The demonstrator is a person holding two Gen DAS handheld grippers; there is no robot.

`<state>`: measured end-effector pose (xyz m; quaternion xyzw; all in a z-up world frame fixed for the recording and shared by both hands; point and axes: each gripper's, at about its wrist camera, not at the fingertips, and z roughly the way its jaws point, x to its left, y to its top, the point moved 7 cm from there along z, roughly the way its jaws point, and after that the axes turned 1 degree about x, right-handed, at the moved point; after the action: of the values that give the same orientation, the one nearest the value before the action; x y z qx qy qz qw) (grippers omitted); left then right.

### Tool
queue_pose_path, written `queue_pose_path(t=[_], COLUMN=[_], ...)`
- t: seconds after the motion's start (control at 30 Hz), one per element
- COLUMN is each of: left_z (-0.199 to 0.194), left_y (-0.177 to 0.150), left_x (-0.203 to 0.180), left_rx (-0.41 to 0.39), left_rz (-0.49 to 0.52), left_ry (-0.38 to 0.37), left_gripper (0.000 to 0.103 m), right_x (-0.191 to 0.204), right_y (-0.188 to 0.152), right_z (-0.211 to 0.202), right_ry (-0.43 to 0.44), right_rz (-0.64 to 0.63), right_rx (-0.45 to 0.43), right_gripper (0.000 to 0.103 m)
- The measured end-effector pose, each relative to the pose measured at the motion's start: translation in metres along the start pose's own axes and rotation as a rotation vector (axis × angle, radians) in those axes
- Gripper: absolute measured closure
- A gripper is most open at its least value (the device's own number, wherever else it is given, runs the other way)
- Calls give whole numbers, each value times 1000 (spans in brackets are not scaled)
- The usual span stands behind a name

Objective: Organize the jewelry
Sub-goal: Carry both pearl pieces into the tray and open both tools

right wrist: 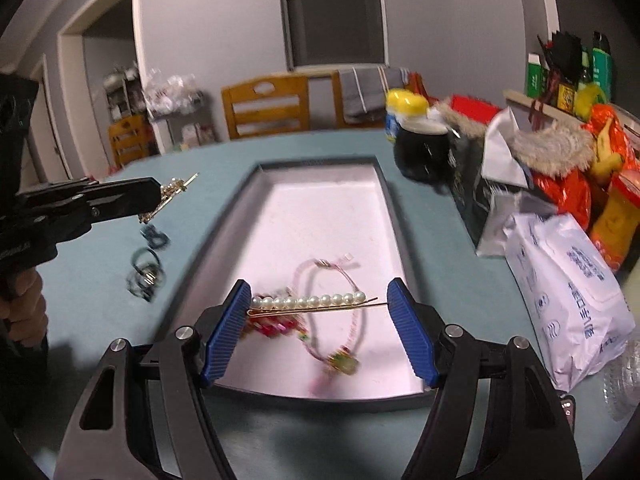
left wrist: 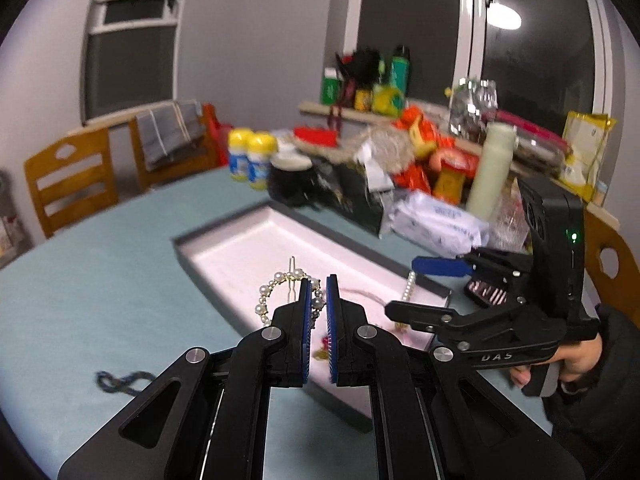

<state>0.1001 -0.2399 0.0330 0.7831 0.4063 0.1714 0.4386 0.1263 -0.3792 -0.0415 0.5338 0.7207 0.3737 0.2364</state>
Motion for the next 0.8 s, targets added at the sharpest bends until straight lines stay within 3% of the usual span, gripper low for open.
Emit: queue_pose_path(t=[0.43, 0.8], left_z=[69, 76], left_y=[-20, -19], left_x=[4, 6], left_rx=[233, 247], left_rz=[-64, -63], left_ry=[-45, -44], left_gripper=[96, 96], right_x=[7, 12], right_y=[-8, -14], right_z=[24, 36], right_ry=[27, 35], right_rz=[-47, -75], right_rx=[119, 183], right_gripper=[33, 33])
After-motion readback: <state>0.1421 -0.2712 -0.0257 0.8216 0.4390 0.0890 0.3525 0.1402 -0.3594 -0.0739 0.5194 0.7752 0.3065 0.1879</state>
